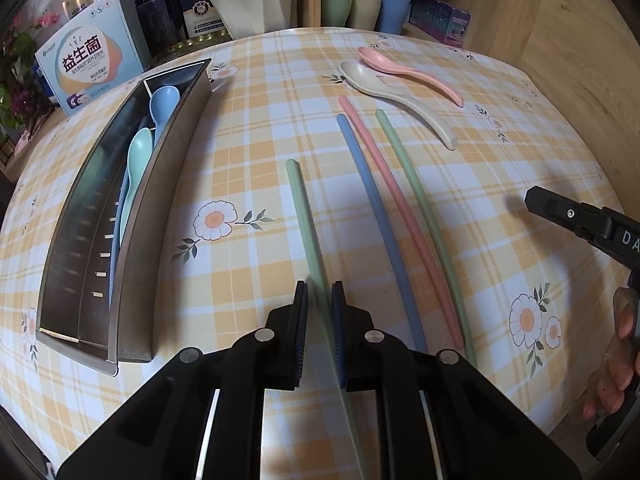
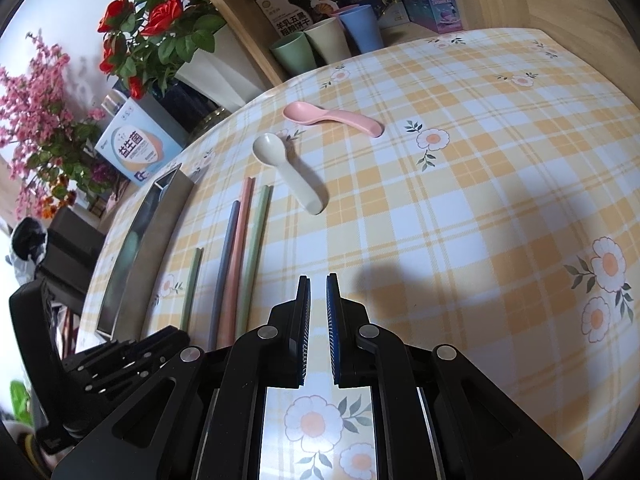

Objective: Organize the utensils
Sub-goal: 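Move the left gripper to the green chopstick and close on it, then grasp the white spoon handle with the right gripper and lift it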

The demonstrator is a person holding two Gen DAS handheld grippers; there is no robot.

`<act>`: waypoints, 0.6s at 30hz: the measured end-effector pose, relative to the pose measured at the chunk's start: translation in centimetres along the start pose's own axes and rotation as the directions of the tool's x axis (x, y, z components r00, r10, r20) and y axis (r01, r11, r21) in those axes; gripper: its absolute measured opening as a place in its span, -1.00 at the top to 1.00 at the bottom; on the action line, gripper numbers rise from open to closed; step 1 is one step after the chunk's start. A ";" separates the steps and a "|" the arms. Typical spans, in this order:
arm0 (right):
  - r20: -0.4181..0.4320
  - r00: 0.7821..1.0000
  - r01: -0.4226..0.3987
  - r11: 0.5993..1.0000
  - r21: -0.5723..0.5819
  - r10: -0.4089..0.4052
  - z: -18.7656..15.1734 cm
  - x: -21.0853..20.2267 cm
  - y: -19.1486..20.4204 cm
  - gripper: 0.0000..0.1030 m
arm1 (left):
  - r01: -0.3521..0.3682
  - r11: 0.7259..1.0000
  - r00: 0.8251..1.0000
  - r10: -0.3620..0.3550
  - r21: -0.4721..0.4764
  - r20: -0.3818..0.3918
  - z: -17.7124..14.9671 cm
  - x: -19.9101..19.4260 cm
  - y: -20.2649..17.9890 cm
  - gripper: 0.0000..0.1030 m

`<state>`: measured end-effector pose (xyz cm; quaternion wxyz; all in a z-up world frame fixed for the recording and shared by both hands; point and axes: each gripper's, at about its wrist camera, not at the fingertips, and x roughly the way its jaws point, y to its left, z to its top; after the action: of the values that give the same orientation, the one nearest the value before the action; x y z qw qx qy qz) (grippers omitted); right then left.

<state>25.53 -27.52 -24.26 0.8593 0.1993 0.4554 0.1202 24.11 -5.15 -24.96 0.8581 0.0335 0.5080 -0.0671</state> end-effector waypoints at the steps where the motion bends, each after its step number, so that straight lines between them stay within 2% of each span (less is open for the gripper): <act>1: -0.001 1.000 0.000 1.000 0.000 0.000 0.0 0.0 0.0 0.82 | 0.004 1.000 1.000 -0.004 0.000 0.002 0.0 0.0 0.1 0.79; 4: -0.006 1.000 0.000 1.000 -0.003 0.000 -0.1 0.1 0.2 0.82 | -0.006 1.000 1.000 0.006 0.027 0.015 -0.5 -0.3 -0.1 0.89; 8: -0.012 1.000 0.002 1.000 -0.010 -0.002 -0.3 0.1 0.3 0.82 | 0.012 1.000 0.999 -0.012 0.008 0.033 -1.0 -1.0 0.4 0.89; 13: -0.033 0.999 0.008 1.000 -0.012 -0.008 -0.6 0.6 0.3 0.82 | 0.033 0.999 0.994 -0.031 -0.015 0.104 -0.4 -3.0 1.0 0.89; 18: -0.040 0.999 0.012 1.000 -0.027 -0.013 -0.8 0.7 0.7 0.82 | 0.052 0.998 0.990 -0.047 -0.040 0.130 -0.1 -3.7 1.4 0.89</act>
<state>25.28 -26.46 -24.86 0.8534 0.1824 0.4720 0.1248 22.46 -3.46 -21.83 0.8877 -0.0022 0.4535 -0.0794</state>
